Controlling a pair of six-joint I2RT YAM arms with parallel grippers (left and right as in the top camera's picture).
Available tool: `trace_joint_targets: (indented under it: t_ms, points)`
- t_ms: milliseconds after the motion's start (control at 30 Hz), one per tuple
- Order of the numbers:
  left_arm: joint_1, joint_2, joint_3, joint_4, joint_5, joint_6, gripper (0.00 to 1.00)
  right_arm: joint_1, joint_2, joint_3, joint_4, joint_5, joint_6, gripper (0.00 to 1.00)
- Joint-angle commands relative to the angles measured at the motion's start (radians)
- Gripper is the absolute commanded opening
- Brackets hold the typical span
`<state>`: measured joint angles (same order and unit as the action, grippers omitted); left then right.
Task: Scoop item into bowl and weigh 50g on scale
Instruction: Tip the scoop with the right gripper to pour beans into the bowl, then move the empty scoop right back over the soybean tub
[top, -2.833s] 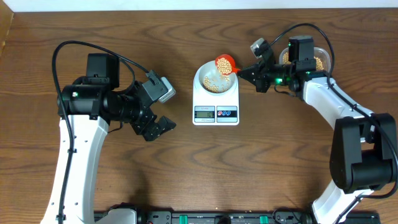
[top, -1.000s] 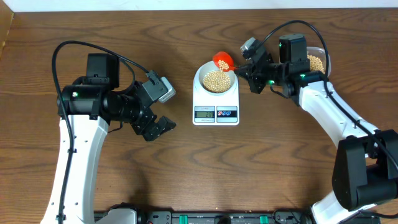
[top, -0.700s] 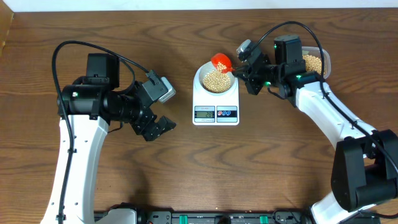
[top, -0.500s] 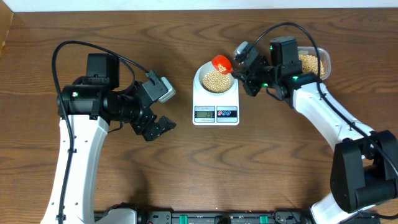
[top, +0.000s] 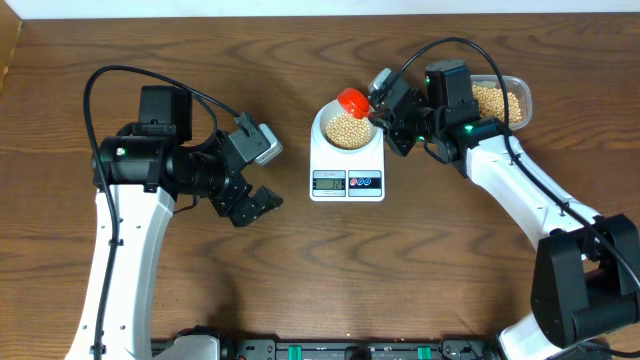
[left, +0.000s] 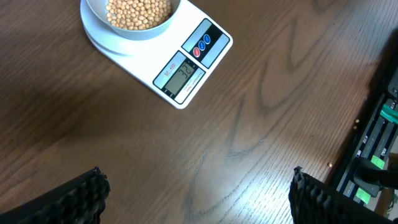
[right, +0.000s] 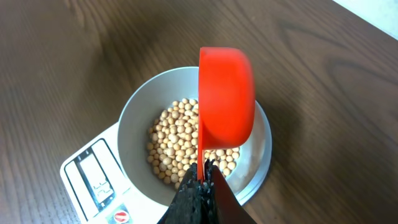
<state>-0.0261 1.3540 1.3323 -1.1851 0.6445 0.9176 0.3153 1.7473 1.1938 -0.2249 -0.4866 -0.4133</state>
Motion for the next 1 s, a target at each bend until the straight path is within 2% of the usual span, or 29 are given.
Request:
trace_joint_targets:
  t_ms: [0,333,433,533,667,967]
  points:
    - [0.004,-0.002,-0.001,-0.003,-0.002,0.013,0.95,0.016,-0.040,0.002,-0.003,0.026,-0.015,0.01]
    - [0.004,-0.002,-0.001,-0.003,-0.002,0.013,0.95,0.009,-0.076,0.002,0.001,0.033,-0.014,0.01]
    - [0.004,-0.002,-0.001,-0.003,-0.002,0.013,0.95,-0.013,-0.130,0.002,0.000,0.109,-0.014,0.01]
    - [0.004,-0.002,-0.001,-0.003,-0.002,0.013,0.95,-0.050,-0.185,0.002,-0.009,0.272,-0.014,0.01]
    - [0.004,-0.002,-0.001,-0.003,-0.002,0.013,0.95,-0.095,-0.193,0.002,-0.040,0.394,-0.014,0.01]
    - [0.004,-0.002,-0.001,-0.003,-0.002,0.013,0.95,-0.220,-0.187,0.002,-0.158,0.518,-0.014,0.01]
